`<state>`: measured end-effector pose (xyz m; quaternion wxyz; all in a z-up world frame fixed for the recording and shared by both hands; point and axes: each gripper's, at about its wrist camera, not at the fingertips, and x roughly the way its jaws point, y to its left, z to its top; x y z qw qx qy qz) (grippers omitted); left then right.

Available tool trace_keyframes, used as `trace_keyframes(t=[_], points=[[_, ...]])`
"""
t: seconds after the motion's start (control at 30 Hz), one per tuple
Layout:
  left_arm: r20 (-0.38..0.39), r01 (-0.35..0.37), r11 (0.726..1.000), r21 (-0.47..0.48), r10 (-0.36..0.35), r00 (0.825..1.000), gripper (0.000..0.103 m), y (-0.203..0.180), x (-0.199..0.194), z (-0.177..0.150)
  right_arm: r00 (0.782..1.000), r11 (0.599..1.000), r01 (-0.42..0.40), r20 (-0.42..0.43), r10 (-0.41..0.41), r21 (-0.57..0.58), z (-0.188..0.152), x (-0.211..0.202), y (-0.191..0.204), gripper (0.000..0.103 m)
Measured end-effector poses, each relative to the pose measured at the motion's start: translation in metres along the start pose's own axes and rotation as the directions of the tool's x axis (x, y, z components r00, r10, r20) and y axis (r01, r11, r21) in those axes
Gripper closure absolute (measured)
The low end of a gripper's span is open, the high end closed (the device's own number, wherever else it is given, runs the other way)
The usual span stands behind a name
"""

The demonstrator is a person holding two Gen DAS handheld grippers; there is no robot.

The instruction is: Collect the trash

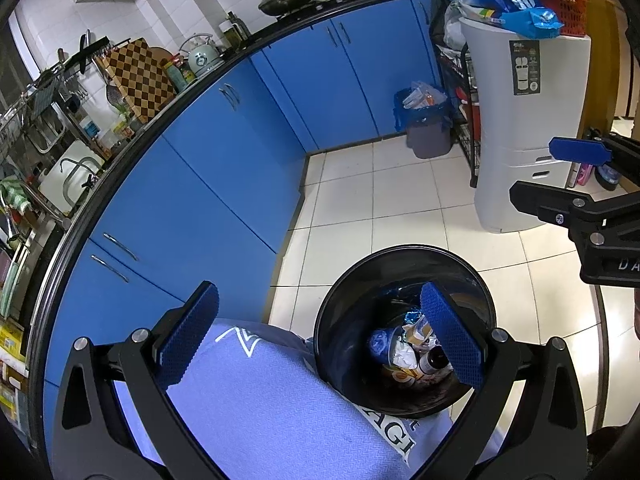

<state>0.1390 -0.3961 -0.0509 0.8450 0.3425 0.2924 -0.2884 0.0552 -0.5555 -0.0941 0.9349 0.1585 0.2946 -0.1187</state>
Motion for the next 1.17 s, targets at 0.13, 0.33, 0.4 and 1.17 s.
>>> trace_keyframes(t=[0.13,0.33,0.4,1.17], points=[[0.004,0.001,1.000,0.003,-0.001,1.000,0.003,-0.001,-0.002,0.000,1.000,1.000,-0.006,0.001,0.006,0.011,0.001,-0.002,0.001,0.022],[0.011,0.000,1.000,0.006,0.000,1.000,0.003,-0.002,-0.004,0.001,1.000,1.000,-0.005,0.000,0.005,0.008,0.001,-0.002,0.001,0.022],[0.011,-0.002,1.000,0.008,0.002,1.000,0.003,-0.002,-0.004,0.001,1.000,1.000,-0.004,-0.001,0.004,0.006,0.001,-0.002,0.002,0.022],[0.009,0.016,1.000,-0.021,-0.016,1.000,0.003,0.004,-0.008,0.000,1.000,1.000,-0.005,-0.006,0.005,0.000,-0.002,-0.001,0.010,0.022]])
